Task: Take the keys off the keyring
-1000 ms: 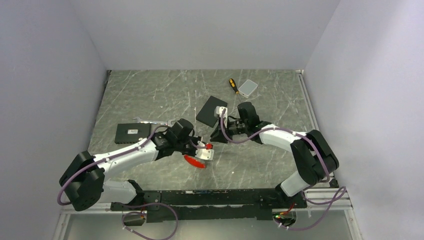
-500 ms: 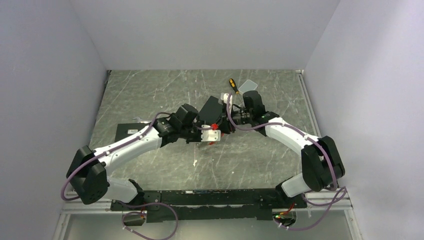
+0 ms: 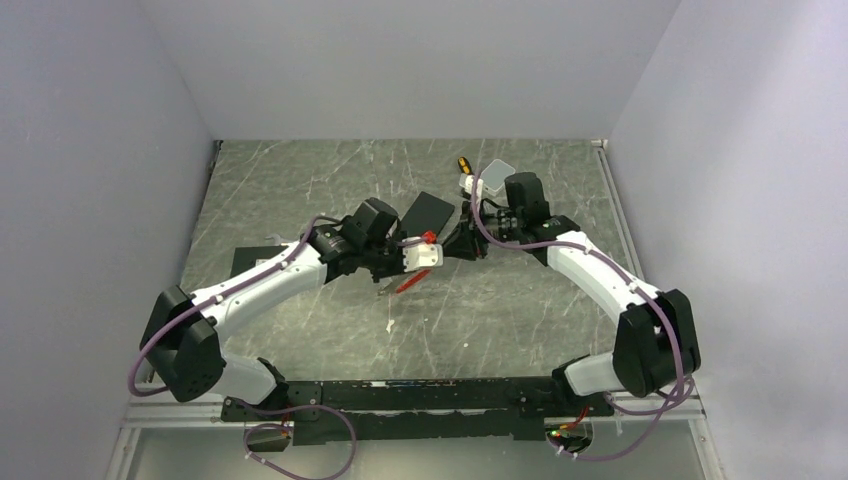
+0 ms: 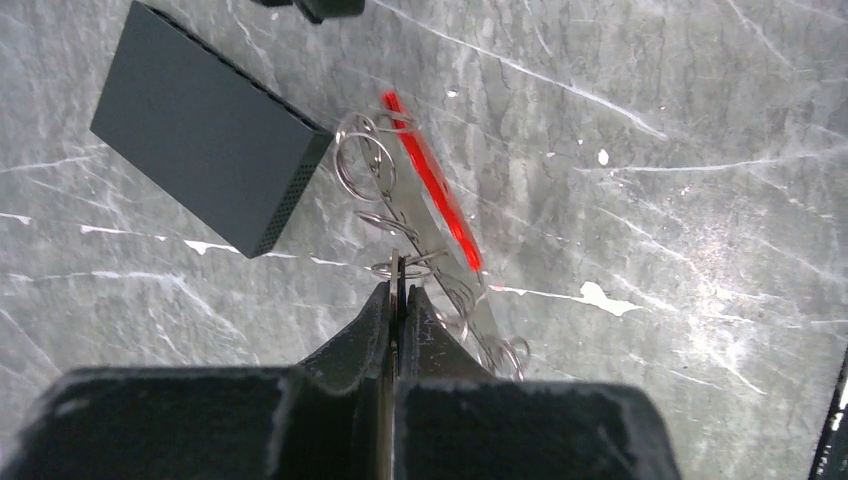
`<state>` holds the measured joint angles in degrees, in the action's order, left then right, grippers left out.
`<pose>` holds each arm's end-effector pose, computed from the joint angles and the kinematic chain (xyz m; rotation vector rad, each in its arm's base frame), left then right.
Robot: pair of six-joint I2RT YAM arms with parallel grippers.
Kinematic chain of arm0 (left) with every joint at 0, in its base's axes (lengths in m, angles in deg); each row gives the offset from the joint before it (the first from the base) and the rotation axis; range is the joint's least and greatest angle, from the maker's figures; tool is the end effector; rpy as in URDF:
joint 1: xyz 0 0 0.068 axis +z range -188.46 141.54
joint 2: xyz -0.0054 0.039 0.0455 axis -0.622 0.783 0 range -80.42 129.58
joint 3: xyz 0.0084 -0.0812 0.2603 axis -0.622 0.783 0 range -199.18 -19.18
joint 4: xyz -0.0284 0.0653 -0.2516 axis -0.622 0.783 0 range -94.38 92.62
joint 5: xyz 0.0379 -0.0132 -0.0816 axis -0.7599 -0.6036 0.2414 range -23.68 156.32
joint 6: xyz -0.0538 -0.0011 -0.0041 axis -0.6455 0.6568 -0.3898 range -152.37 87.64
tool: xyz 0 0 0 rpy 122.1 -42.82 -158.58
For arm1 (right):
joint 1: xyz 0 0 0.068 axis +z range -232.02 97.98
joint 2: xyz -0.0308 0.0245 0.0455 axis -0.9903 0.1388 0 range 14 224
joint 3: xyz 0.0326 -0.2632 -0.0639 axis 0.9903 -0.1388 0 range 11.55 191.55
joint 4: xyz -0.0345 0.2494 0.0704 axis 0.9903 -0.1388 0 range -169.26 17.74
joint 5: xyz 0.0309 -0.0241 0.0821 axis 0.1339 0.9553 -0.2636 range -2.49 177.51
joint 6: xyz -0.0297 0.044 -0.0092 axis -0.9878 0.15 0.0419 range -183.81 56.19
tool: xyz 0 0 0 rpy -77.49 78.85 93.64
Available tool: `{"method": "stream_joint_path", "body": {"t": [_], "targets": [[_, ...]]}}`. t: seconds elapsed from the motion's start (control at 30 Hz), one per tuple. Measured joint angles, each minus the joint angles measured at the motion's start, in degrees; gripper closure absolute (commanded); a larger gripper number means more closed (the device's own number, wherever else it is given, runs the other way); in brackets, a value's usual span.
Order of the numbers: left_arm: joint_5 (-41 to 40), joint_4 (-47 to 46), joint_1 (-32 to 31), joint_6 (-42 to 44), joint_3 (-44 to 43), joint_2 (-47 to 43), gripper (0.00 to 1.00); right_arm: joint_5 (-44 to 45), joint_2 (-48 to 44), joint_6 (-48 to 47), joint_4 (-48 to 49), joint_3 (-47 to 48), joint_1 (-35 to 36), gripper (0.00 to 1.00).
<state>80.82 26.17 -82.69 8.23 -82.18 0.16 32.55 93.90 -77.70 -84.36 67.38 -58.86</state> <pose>0.2094 -0.2163 0.2764 1.7045 1.6926 -0.3341 0.2626 0.1439 0.2725 -1.1546 1.7566 1.1369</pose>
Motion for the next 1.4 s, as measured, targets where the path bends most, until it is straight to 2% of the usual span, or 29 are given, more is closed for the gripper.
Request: {"method": "stream_joint_path", "body": {"t": [0.33,0.8,1.4], "targets": [[0.6,2.9,0.9,-5.3,-5.0,3.8,1.0,-2.8,-1.4,6.3,3.0,-1.4,-0.2,0.75],[1.7,7.6,2.5,-10.4,-11.6,7.4,1.0,-5.3,-1.4,6.0,8.3,-5.0,1.0,0.76],[3.1,10.4,3.7,-15.0,-15.5,10.2,1.0,8.2,0.0,5.7,16.0,-6.4,6.4,0.71]]}}
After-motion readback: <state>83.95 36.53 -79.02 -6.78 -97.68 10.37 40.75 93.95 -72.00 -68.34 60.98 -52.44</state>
